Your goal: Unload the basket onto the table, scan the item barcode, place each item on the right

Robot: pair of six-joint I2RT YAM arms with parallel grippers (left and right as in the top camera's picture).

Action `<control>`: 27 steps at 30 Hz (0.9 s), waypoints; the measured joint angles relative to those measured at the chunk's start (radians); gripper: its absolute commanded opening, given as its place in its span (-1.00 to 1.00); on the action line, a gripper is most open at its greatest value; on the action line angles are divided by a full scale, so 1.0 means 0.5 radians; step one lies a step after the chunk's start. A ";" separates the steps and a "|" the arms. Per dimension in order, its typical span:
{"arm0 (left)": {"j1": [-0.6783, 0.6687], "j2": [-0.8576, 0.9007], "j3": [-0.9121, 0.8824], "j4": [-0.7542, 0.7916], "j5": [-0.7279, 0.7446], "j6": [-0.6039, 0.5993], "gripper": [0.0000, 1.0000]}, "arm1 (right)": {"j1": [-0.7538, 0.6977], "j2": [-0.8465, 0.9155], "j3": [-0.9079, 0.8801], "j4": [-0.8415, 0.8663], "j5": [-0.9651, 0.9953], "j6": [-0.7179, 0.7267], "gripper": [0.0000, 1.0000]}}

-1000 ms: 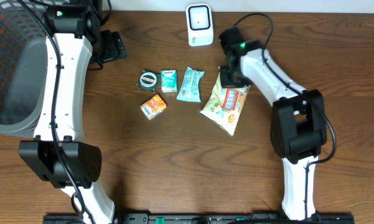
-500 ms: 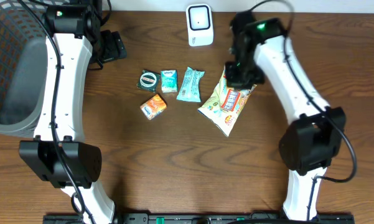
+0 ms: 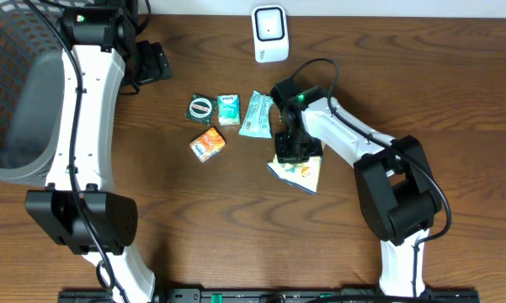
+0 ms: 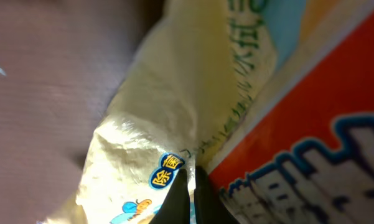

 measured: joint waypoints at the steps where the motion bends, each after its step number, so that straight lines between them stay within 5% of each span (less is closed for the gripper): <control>1: 0.000 0.000 0.000 -0.001 0.000 0.000 0.96 | -0.001 0.000 0.012 -0.066 0.000 0.006 -0.98; 7: 0.000 0.000 0.000 -0.002 0.000 0.000 0.95 | -0.029 -0.010 0.351 -0.533 0.222 0.022 -0.98; 16: 0.000 0.000 0.000 0.000 0.000 0.000 0.96 | -0.163 -0.117 0.613 -0.532 0.559 0.035 -0.97; 27: 0.000 0.000 0.000 0.000 -0.001 0.000 0.95 | -0.223 -0.116 -0.077 0.310 0.417 0.065 -0.93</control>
